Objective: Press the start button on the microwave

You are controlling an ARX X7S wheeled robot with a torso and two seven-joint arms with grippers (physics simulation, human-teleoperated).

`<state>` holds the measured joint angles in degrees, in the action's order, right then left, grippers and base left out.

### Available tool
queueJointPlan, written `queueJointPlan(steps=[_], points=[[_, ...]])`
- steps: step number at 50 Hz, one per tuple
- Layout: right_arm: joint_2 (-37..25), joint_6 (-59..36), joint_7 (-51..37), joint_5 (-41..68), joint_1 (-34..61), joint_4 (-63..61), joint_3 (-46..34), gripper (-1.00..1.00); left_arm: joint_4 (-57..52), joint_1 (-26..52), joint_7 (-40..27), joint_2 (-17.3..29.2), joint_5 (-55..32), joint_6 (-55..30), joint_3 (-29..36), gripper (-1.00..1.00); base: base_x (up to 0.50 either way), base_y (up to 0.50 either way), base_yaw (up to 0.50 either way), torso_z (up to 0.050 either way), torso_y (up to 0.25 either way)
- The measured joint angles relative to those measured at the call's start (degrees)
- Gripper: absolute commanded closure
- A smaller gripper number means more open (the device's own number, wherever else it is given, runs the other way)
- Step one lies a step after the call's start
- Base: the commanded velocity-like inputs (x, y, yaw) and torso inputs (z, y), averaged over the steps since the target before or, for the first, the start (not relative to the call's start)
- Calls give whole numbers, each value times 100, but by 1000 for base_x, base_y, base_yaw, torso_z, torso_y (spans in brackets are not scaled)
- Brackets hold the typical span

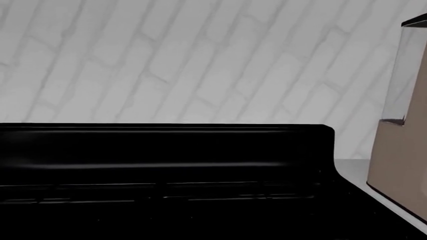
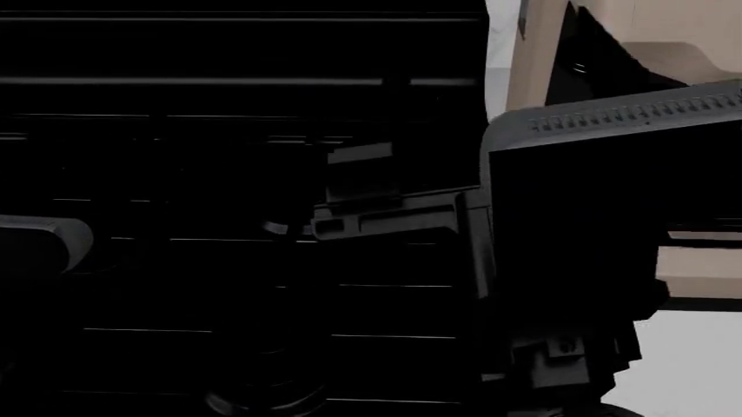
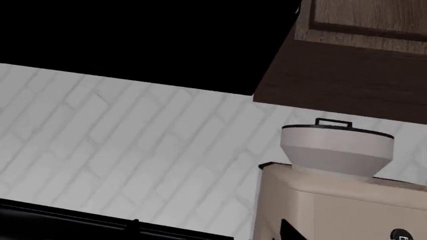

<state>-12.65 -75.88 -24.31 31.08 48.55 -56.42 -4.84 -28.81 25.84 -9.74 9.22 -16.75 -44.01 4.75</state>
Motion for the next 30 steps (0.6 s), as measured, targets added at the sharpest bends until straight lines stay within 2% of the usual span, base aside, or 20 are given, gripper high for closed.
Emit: queueJointPlan(steps=[7,15,21,30], points=[[-181,-696,-1224,1940,1311,164,389,-100,42,-2,-14,35,-13,54,-1,-100,0,0,0,0,0],[-447,-1013,-2510,3724,2755,819,411,-100,40,8,-33,68,-36,72,21,-100,0,0,0,0,0],[-621,-1035,-2780,4182,3720,1433,184,-100,26,28,-40,92,-63,68,39,-100,0,0,0,0,0],[-796,-835,-2622,4163,4793,2363,-163,-100,27,49,-48,129,-98,76,63,-100,0,0,0,0,0]])
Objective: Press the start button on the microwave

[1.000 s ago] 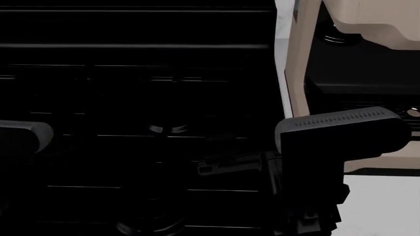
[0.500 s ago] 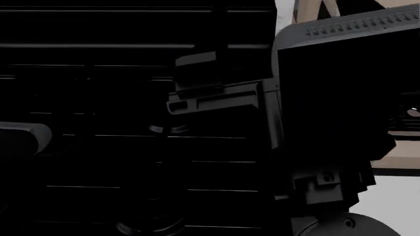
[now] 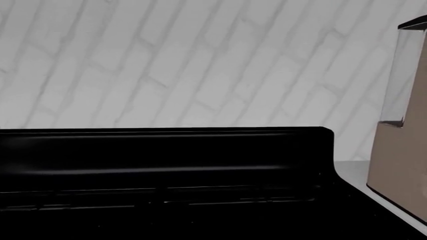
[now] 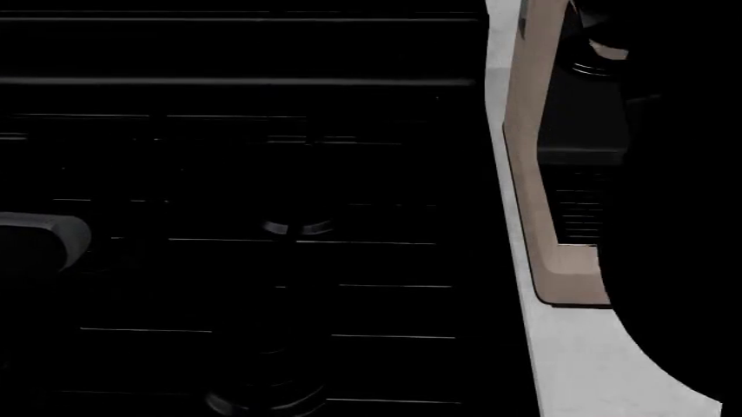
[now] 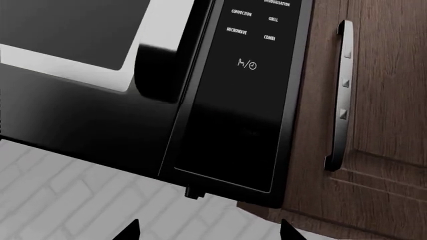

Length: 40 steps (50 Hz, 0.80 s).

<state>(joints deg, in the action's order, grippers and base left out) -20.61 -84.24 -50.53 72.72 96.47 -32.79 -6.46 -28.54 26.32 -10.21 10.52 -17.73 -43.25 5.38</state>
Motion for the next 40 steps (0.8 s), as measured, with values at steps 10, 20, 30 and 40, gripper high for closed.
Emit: queueJointPlan(steps=[10,20,30,40], points=[[-163,304,398,-340,741,936,-344,-100,-4,16,-21,30,-27,3,43,-100,0,0,0,0,0],[-219,707,1008,-817,1333,1856,-774,100,7,19,-44,43,-55,13,95,-100,0,0,0,0,0],[-114,692,1291,-1037,1777,2683,-1114,100,31,9,-63,52,-87,39,130,-100,0,0,0,0,0],[19,761,1567,-1255,2187,3385,-1429,100,70,7,-78,65,-99,92,179,-100,0,0,0,0,0]])
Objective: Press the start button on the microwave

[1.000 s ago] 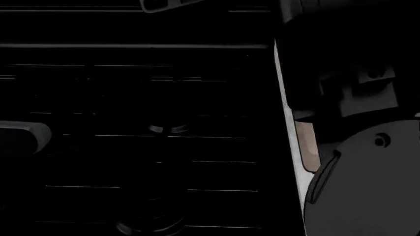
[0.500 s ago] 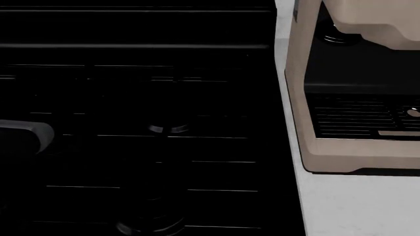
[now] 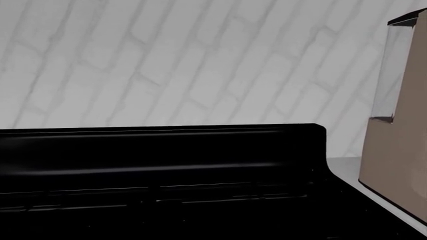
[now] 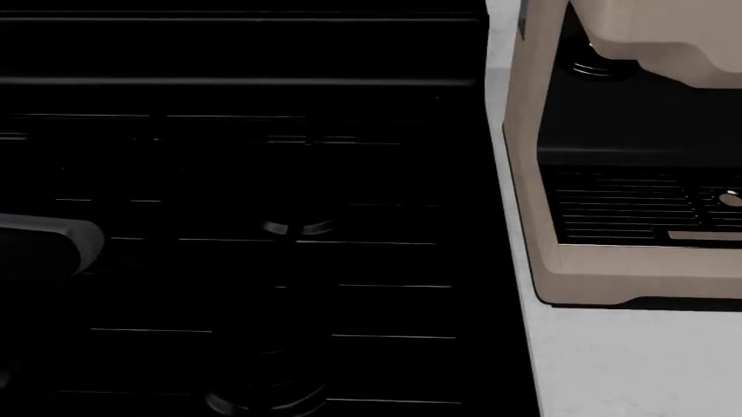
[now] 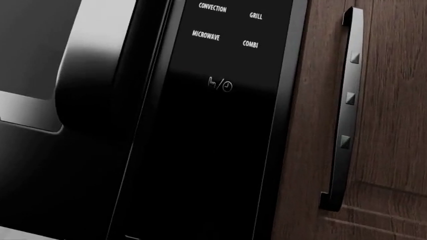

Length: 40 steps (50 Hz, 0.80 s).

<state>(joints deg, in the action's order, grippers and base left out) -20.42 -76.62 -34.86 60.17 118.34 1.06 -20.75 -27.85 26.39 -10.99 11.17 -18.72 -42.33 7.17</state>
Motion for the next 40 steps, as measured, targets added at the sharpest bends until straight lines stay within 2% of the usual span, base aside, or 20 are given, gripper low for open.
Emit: queueJointPlan(steps=[24,40], points=[[128,685,761,-770,794,1176,-715,100,15,44,-55,38,-74,44,51,-100,0,0,0,0,0],[272,1086,961,-940,644,1669,-784,100,70,22,-86,57,-116,120,65,-100,0,0,0,0,0]])
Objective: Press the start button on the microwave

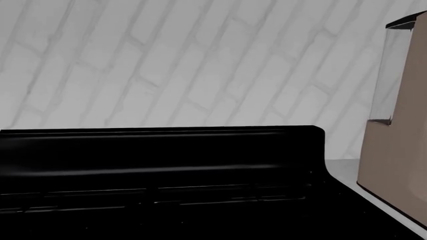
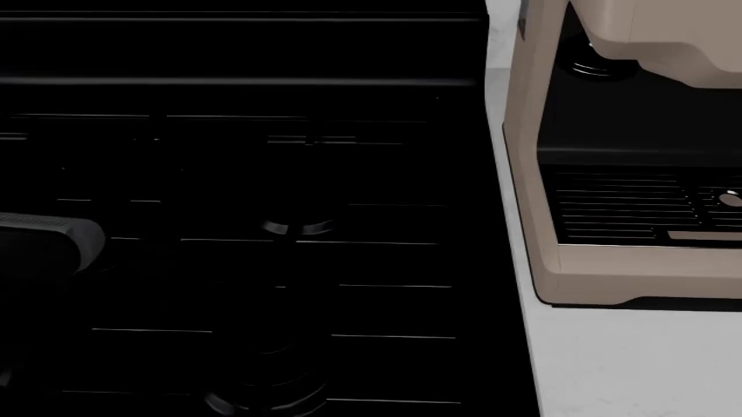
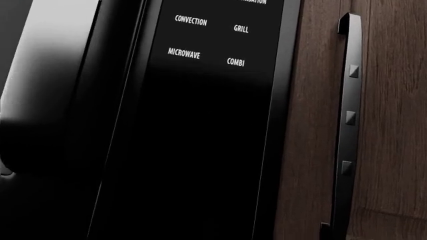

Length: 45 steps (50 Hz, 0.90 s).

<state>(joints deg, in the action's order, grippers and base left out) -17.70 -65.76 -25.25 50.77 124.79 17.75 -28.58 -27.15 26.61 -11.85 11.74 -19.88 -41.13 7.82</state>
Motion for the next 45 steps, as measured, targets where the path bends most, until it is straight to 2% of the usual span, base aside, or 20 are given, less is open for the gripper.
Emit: queueJointPlan(steps=[45], points=[[5,701,564,-355,-321,818,-286,100,63,-29,-92,95,-125,105,59,-100,0,0,0,0,0]])
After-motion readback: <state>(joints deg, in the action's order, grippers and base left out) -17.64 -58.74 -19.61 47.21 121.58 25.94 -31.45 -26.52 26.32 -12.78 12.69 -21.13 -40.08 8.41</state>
